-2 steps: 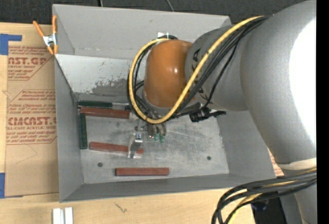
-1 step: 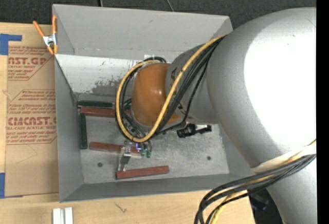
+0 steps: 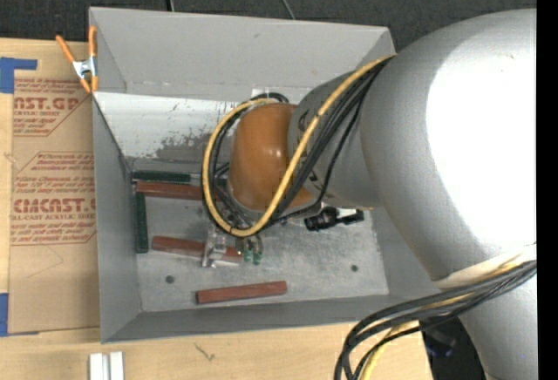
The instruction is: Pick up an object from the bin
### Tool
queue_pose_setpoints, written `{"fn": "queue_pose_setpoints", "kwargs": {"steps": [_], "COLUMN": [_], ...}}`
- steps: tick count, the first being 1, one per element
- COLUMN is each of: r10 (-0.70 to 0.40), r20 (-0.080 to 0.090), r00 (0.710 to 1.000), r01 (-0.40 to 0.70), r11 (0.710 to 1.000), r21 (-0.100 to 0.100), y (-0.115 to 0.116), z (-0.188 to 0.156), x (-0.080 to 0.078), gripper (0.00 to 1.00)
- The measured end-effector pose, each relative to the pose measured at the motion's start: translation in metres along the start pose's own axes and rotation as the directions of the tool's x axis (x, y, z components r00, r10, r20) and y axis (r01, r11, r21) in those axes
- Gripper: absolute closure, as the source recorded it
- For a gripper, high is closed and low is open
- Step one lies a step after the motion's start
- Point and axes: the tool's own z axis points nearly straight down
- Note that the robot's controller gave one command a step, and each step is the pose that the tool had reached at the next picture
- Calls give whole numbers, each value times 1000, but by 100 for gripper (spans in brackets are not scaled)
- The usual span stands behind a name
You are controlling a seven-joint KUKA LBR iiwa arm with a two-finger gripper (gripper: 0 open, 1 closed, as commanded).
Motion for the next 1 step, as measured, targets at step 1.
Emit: {"fn": "queue_pose_setpoints", "kwargs": {"steps": [1], "r10": [0], "r20": [0], "r00": [1000], "r01": [0], "r11": [1000], "r21": [0], "y": [0], "z": [0], "x": [0], "gripper": [100]}}
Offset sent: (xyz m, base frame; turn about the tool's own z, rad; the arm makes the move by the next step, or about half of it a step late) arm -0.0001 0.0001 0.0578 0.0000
